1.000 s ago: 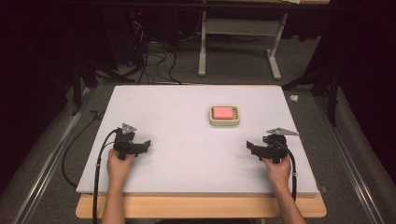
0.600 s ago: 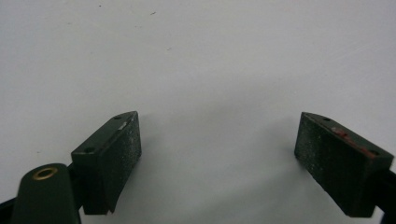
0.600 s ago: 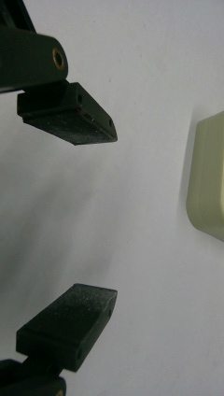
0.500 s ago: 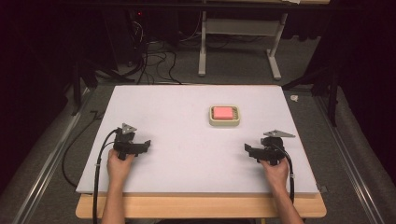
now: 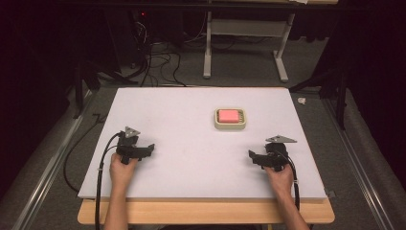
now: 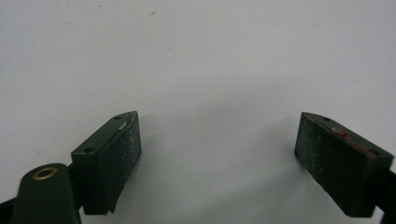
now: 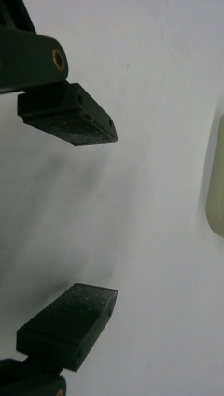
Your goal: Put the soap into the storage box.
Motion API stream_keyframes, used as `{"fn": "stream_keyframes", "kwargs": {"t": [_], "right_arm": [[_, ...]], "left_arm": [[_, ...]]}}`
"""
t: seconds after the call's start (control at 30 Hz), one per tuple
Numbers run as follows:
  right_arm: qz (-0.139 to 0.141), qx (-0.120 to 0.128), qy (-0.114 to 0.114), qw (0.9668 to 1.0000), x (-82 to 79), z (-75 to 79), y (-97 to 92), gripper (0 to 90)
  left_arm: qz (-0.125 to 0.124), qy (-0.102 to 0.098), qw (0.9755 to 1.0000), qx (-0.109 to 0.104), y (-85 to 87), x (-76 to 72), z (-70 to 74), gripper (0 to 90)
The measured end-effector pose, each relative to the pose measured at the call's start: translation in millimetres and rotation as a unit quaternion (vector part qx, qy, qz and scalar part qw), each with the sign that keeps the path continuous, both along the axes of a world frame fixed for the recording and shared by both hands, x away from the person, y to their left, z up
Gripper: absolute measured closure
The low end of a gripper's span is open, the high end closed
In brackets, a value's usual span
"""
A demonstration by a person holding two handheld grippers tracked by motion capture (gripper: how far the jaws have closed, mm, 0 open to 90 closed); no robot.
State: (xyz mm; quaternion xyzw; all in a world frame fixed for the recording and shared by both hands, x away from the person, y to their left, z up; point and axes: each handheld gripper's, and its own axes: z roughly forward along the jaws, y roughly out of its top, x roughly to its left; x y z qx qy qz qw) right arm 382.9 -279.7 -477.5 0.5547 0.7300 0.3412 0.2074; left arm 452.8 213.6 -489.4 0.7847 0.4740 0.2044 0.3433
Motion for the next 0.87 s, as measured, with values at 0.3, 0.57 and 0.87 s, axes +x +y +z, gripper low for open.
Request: {"fn": "stream_keyframes", "kwargs": {"t": [0.3,0.57,0.87], "right_arm": [[0.006,-0.036,0.003,0.9993,0.6,-4.0,8.3,21.1],[0.009,-0.049,0.002,0.9987,0.3,-5.2,11.2,19.6],[0.009,-0.048,0.002,0.9988,0.5,-5.3,10.8,19.6]], "left_arm": [[0.0,0.0,1.0,0.0,0.0,-0.1,0.0,15.1],[0.0,0.0,1.0,0.0,0.0,-0.1,0.0,15.1],[0.0,0.0,1.0,0.0,-0.1,-0.1,0.0,15.1]]}}
